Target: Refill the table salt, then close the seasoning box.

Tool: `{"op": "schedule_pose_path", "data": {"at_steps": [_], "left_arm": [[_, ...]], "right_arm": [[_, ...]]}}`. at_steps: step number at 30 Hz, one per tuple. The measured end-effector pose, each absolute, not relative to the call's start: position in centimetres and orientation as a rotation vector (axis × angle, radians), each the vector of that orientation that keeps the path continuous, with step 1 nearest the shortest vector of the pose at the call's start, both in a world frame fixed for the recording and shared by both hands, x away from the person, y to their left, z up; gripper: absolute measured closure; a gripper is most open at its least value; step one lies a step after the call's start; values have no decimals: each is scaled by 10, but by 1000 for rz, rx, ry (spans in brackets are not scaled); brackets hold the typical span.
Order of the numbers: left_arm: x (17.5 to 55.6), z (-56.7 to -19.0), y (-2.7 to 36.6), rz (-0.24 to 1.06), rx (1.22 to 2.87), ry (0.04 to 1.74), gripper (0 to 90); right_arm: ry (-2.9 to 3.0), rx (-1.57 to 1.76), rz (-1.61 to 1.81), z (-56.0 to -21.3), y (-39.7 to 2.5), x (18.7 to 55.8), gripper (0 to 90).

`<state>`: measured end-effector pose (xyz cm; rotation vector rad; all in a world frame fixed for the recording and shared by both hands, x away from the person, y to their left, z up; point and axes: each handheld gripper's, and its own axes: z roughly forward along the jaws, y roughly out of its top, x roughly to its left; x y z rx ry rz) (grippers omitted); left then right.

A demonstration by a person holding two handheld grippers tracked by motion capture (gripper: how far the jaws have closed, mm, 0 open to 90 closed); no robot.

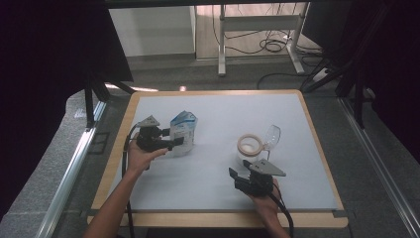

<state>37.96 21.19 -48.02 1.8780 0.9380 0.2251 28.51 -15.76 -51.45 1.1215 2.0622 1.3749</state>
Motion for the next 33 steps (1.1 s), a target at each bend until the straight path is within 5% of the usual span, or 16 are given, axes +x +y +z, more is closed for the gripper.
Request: {"op": "schedule_pose_path", "data": {"at_steps": [18, 33], "left_arm": [[366, -489, 216, 234, 1885, 950, 312], [361, -499, 217, 197, 1892, 952, 302]], "right_arm": [[1982, 1096, 1446, -492, -204, 274, 887], [1820, 1198, 1419, -473, -253, 286, 898]]}}
